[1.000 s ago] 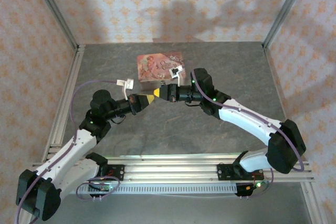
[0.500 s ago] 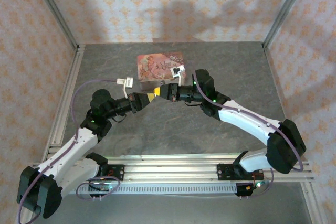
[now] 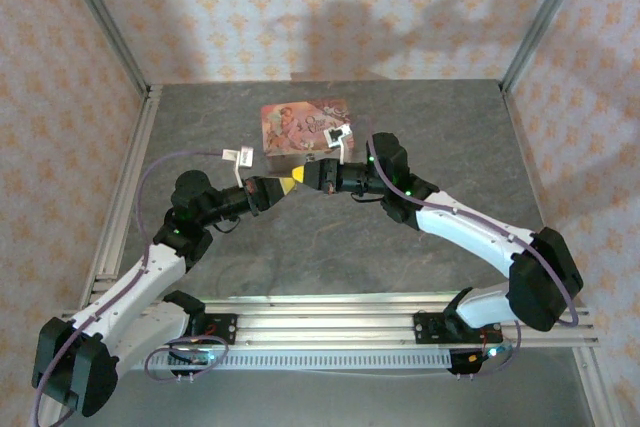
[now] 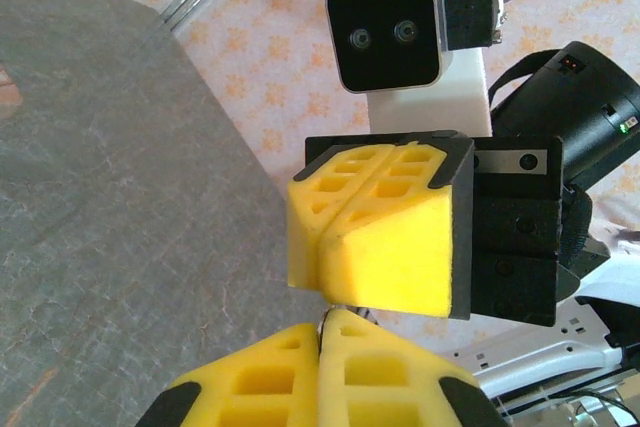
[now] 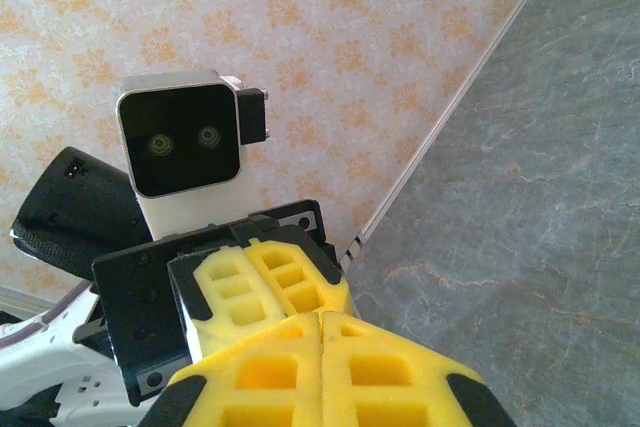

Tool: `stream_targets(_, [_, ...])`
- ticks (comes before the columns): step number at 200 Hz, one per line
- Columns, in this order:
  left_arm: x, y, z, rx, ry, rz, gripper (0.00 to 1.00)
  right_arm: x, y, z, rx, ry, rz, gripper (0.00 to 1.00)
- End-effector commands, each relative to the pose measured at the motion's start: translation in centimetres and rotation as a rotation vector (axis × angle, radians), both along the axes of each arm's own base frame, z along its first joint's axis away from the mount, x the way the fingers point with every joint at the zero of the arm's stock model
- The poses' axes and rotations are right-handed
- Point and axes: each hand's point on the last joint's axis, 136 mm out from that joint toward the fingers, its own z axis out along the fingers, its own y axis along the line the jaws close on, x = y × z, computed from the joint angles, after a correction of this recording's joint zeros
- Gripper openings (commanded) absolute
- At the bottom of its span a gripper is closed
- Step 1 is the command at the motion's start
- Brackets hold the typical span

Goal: Unlock the padlock with the key

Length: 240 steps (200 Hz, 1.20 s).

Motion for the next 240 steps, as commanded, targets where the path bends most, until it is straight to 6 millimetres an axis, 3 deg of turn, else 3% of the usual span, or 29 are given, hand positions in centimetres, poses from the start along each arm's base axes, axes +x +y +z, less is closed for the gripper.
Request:
stream_targets(1, [-0.7, 0.0, 1.1, -0.002, -0.062, -0.024, 0.00, -0.4, 0.1, 0.6, 0.026, -0.030, 0.007, 0.00])
stream_targets(37, [-0.7, 0.3, 0.7, 0.023, -0.063, -0.003, 0.00, 0.5, -0.3, 0.0, -0.003, -0.029, -0.058, 0.00])
stream_targets(44, [-0.7, 0.3, 0.6, 0.032, -0.062, 0.000, 0.00, 0.9, -0.7, -0.4, -0.026, -0.025, -0.088, 0.07])
stream_targets(69, [-0.6, 0.7, -0.3, 0.072, -0.047, 0.015, 0.00, 2.5, -2.6, -1.5, -0.148, -0.027, -0.220, 0.44])
stream_targets(109, [0.8, 2.5, -1.7, 0.133, 0.000, 0.076, 0.00, 7.8, -8.6, -4.5, -0.413, 0.108, -0.526, 0.67])
stream_targets(135, [3.3, 5.2, -3.8, 0.230, 0.098, 0.196, 0.00, 11.8, -12.5, -7.7, -0.653, 0.192, -0.732, 0.70])
stream_targets(149, [4.9, 7.4, -5.5, 0.355, 0.145, 0.289, 0.00, 14.0, -13.7, -9.2, -0.749, 0.220, -0.804, 0.70])
stream_targets(195, [10.6, 14.7, -9.6, 0.538, 0.328, 0.553, 0.00, 20.8, -13.2, -11.6, -0.882, 0.235, -0.899, 0.75])
stream_targets(240, [16.5, 17.1, -12.3, 0.630, 0.405, 0.618, 0.00, 24.4, -14.2, -15.2, -1.001, 0.285, -0.919, 0.75])
